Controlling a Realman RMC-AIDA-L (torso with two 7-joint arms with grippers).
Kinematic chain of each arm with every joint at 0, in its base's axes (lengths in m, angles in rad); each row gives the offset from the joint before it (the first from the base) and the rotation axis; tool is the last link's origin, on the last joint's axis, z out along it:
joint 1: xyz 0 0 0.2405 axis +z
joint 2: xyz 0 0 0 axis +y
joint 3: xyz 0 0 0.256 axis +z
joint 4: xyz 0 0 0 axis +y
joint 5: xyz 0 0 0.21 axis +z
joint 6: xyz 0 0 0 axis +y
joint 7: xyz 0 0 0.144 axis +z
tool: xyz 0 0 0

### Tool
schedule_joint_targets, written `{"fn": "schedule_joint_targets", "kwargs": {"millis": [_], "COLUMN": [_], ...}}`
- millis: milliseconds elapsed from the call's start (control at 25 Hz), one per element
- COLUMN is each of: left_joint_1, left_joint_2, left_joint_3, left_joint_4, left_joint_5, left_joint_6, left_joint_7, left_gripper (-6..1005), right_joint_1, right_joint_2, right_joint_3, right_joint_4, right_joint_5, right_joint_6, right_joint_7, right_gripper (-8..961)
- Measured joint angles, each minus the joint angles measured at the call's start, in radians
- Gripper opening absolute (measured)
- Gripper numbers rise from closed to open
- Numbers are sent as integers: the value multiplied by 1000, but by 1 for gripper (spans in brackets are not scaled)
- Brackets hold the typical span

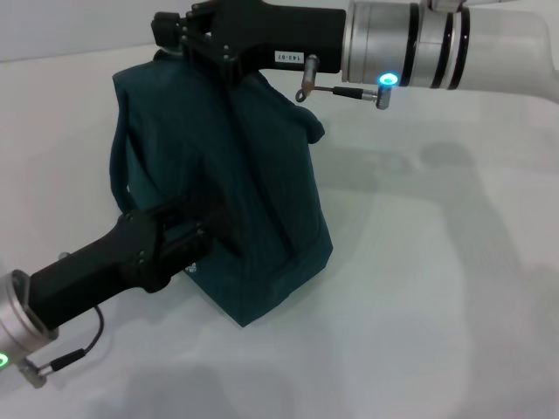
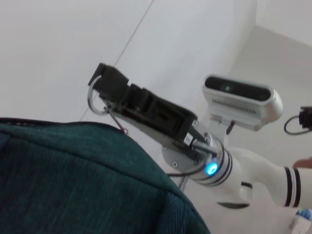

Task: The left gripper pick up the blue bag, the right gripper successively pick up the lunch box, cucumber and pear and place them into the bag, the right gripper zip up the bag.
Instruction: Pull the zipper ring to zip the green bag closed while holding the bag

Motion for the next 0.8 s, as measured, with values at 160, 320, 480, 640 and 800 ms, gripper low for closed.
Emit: {"fn": "schedule_joint_targets", "kwargs": {"millis": [160, 320, 480, 640, 800], "left_joint_1": [6, -2, -5, -11, -13], "left_joint_2": [-1, -1, -1, -2, -4], "left_joint_3": [0, 0, 0, 0, 0], "left_joint_4": [43, 85, 100, 103, 114], "left_joint_5": [-19, -17, -11, 1, 12], "left_joint_6": [-44, -122, -180, -218, -247], "left_joint_7": [-11, -19, -19, -12, -2], "left_gripper": [511, 511, 511, 511, 511], "right_joint_1": [-1, -1, 6, 25, 57], "right_joint_2": [0, 0, 0, 0, 0], "right_joint_3": [-8, -10, -5, -7, -10], "right_joint_4": [0, 1, -19, -35, -21], "right_joint_5": [0, 0, 11, 43, 52], "right_joint_6": [9, 31, 46, 106, 156], "right_joint_7": [-2, -10, -14, -8, 6], "right_gripper": [11, 11, 11, 11, 11]}}
